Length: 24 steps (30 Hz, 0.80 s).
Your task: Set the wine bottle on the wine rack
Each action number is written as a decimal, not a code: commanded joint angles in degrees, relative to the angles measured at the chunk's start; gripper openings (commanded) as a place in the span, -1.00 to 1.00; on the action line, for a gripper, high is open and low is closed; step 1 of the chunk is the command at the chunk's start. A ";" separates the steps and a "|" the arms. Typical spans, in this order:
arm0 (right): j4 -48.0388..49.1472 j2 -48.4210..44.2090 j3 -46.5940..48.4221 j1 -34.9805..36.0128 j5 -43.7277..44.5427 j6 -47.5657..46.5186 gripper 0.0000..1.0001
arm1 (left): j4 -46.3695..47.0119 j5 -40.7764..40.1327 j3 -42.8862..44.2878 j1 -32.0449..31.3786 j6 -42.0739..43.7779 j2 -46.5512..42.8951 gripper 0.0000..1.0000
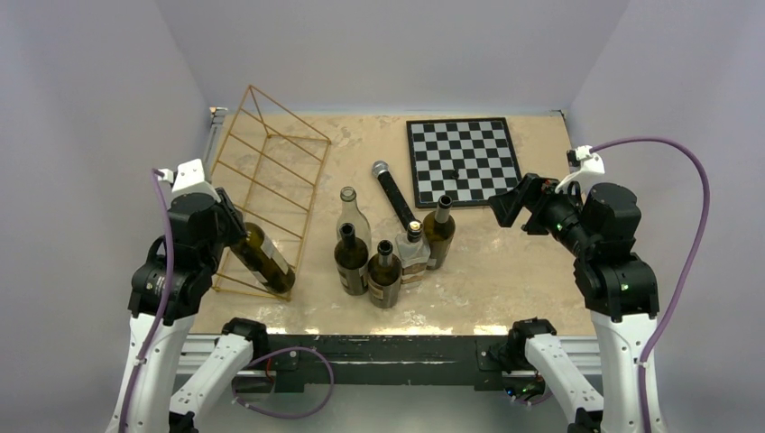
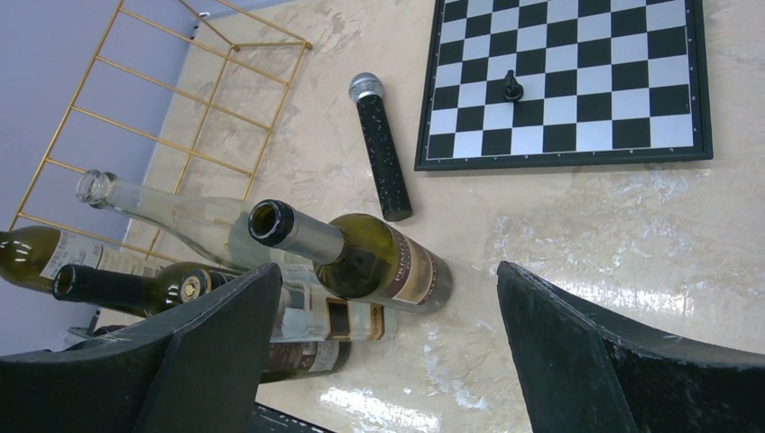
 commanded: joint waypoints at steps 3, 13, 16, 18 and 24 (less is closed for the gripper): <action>1.13 -0.10 0.54 -0.36 0.89 -0.67 0.88 | 5.71 -4.53 -0.80 1.52 -5.10 -0.56 -1.00; 1.33 0.14 0.10 -0.37 0.82 -0.67 0.88 | 9.92 -6.87 -9.33 2.22 -8.55 -2.03 -1.00; 1.36 0.21 0.01 -0.31 0.90 -0.75 0.88 | 10.11 -7.92 -10.97 2.51 -10.11 -2.99 -1.00; 1.36 0.29 0.01 -0.37 0.95 -0.80 0.88 | 9.98 -8.53 -11.58 2.70 -10.93 -3.58 -1.00; 1.46 0.34 -0.24 -0.36 0.97 -0.62 0.88 | 8.16 -10.03 -12.18 2.89 -12.94 -3.43 -0.76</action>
